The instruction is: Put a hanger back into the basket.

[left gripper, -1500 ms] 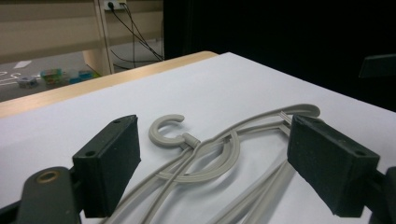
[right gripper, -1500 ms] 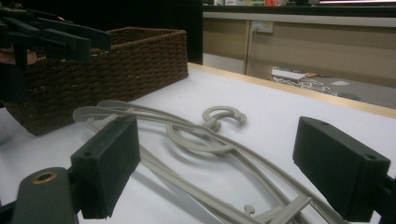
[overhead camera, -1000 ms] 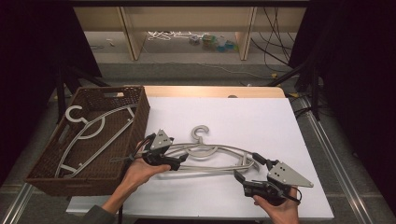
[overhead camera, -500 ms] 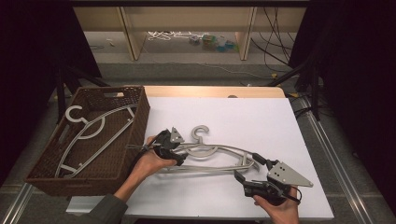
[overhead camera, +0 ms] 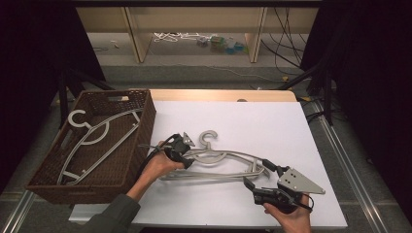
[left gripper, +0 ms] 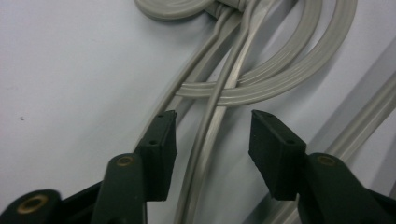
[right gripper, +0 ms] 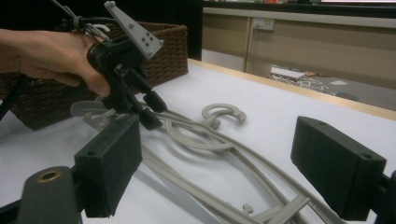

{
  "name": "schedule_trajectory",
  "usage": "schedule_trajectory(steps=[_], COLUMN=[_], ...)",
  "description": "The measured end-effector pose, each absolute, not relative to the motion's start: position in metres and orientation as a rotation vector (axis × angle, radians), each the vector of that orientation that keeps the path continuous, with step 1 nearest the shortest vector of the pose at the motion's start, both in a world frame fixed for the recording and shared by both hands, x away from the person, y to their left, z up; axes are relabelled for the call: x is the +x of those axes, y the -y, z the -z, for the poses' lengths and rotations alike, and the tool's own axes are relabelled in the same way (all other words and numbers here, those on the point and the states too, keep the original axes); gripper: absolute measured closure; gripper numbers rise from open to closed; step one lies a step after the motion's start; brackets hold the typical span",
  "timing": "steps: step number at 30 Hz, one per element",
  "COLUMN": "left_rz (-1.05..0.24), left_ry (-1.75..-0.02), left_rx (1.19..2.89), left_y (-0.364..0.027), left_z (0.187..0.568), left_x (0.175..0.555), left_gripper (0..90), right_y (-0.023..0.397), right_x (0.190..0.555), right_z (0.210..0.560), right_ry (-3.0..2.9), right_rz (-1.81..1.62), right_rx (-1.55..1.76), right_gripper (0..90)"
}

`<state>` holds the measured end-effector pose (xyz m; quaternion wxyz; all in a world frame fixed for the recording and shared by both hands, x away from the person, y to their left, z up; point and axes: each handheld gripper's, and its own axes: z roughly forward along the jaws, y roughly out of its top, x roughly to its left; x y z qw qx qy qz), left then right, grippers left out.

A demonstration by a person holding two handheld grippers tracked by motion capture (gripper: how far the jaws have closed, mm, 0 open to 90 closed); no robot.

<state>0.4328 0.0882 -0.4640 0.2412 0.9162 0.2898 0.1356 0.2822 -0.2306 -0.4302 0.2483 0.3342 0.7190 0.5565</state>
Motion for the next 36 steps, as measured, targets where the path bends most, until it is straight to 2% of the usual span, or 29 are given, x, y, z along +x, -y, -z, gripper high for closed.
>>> schedule_trajectory(steps=[6,14,19,20,30,36], left_rz=[-0.316,-0.236,-0.246,-0.259,-0.315,-0.324], left_ry=[-0.806,-0.855,-0.832,-0.789,-0.615,-0.590], left_rx=[2.537,2.511,2.516,2.534,2.608,2.559], left_y=[-0.087,-0.088,-0.086,-0.086,-0.083,-0.083], left_z=[0.468,0.471,0.471,0.471,0.468,0.460], left_x=[0.439,0.443,0.441,0.441,0.434,0.426], left_gripper=[61.0,65.4,70.3,73.1,80.6,81.4], right_y=[0.230,0.231,0.231,0.231,0.231,0.232], right_x=[0.283,0.283,0.283,0.283,0.283,0.282], right_z=[0.431,0.430,0.430,0.430,0.429,0.429], right_ry=[-1.943,-1.951,-1.954,-1.946,-1.938,-1.937], right_rz=[-1.536,-1.527,-1.518,-1.522,-1.531,-1.530], right_rx=[0.904,0.902,0.902,0.897,0.904,0.902], right_gripper=[17.3,17.5,17.7,17.7,17.9,18.0])
